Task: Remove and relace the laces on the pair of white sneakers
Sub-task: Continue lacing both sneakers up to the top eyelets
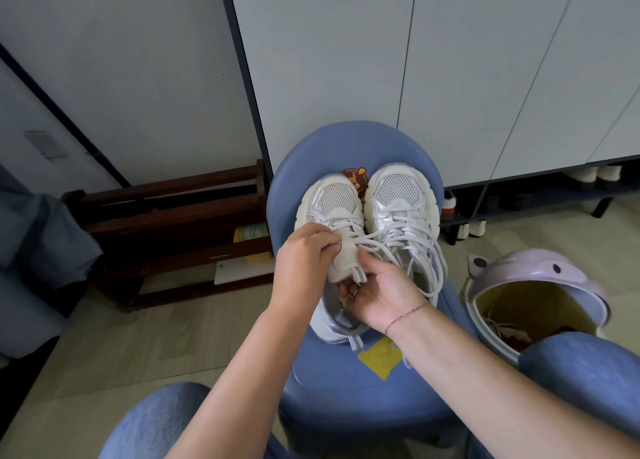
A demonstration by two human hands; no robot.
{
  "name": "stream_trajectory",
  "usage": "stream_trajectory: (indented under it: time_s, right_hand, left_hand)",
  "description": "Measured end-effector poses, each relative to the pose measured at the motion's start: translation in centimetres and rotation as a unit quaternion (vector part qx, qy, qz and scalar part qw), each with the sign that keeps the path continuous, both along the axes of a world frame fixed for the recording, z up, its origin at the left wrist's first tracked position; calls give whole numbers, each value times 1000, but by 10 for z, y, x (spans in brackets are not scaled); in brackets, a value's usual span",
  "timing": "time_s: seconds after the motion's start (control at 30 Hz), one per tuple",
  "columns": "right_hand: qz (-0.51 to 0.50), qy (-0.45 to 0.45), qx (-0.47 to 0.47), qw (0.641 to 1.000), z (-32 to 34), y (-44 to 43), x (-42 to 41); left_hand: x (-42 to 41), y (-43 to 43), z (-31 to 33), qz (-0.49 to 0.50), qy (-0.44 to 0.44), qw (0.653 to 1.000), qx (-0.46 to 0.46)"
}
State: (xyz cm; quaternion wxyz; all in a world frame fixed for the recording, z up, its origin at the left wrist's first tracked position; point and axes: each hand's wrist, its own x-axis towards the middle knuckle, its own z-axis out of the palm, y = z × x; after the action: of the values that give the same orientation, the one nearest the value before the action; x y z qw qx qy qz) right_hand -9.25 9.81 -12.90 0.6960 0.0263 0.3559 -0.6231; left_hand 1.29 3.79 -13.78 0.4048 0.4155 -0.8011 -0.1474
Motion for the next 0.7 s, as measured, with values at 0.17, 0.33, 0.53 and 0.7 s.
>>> stream_trajectory:
  time_s: [0.17,0.33,0.53,0.7]
  right_hand:
    - [5,9,6,1000,0,0,-1]
    - [15,15,4,1000,0,0,0]
    - [14,37,18,999,-1,-1,-1]
    - [11,28,23,999,-1,0,-1]
  left_hand:
    - [-4,1,-10,33,-48,990,-130]
    - [-2,7,-14,43,10,998,-34]
    - [13,14,7,81,233,947,208]
    - [63,-10,11,266,393,825,307]
